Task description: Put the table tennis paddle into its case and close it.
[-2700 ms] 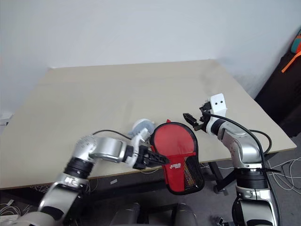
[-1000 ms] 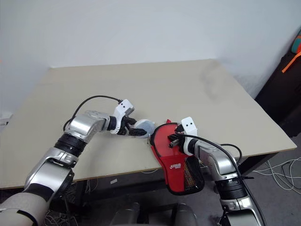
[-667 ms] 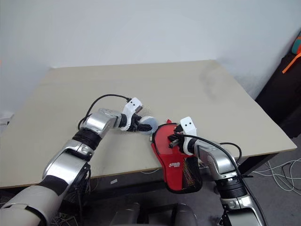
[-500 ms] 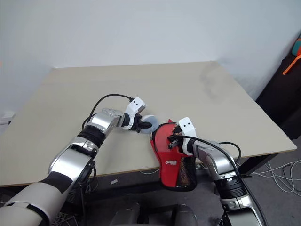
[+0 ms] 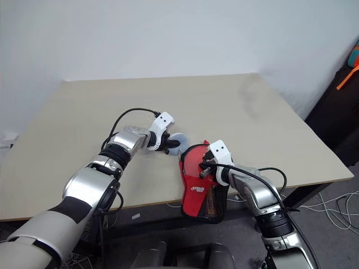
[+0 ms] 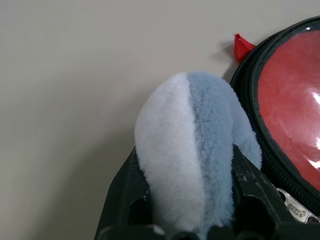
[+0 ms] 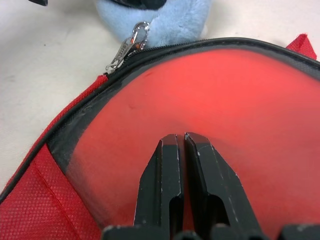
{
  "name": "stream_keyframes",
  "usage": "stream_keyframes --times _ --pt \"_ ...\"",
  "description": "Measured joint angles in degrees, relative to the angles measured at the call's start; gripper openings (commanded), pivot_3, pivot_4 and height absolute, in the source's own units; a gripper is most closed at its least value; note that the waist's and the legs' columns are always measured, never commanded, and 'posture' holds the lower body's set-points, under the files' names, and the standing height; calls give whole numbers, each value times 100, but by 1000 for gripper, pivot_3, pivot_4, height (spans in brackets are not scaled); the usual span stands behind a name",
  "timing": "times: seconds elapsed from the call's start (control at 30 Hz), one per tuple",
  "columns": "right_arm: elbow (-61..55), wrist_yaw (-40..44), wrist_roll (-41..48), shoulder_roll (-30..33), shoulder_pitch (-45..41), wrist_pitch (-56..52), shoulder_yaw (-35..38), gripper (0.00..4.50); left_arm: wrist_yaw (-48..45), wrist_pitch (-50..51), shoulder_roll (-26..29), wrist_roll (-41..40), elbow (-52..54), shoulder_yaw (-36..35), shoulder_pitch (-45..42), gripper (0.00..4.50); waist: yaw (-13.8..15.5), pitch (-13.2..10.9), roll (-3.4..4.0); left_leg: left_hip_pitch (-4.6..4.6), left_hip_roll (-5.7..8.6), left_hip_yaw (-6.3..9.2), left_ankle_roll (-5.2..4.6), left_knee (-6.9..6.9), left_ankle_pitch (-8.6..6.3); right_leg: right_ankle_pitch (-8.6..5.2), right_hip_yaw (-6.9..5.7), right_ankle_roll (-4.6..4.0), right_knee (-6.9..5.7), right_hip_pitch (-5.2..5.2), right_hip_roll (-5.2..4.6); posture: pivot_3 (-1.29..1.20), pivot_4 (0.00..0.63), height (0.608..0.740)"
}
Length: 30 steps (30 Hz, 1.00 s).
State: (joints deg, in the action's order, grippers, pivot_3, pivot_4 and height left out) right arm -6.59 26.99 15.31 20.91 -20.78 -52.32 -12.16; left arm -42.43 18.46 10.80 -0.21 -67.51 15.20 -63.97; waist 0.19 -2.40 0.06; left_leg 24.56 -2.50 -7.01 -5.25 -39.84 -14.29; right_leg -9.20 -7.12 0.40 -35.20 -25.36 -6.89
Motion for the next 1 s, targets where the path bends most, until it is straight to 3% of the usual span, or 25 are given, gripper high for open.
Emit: stream_keyframes --times 0.5,1.0 --pt "-1 -39 39 -99 -168 -426 24 238 685 -437 -14 248 -523 -547 -467 1462 -12 3 -11 3 -6 -2 -4 0 -3 3 -2 1 1 -6 6 0 0 724" --pt "-509 -115 26 -44 83 -644 13 238 1832 -1083 -1132 765 -1122 -717 -939 1462 -1 4 -19 8 -4 -4 -19 3 -13 5 -4 9 19 -4 2 0 0 724"
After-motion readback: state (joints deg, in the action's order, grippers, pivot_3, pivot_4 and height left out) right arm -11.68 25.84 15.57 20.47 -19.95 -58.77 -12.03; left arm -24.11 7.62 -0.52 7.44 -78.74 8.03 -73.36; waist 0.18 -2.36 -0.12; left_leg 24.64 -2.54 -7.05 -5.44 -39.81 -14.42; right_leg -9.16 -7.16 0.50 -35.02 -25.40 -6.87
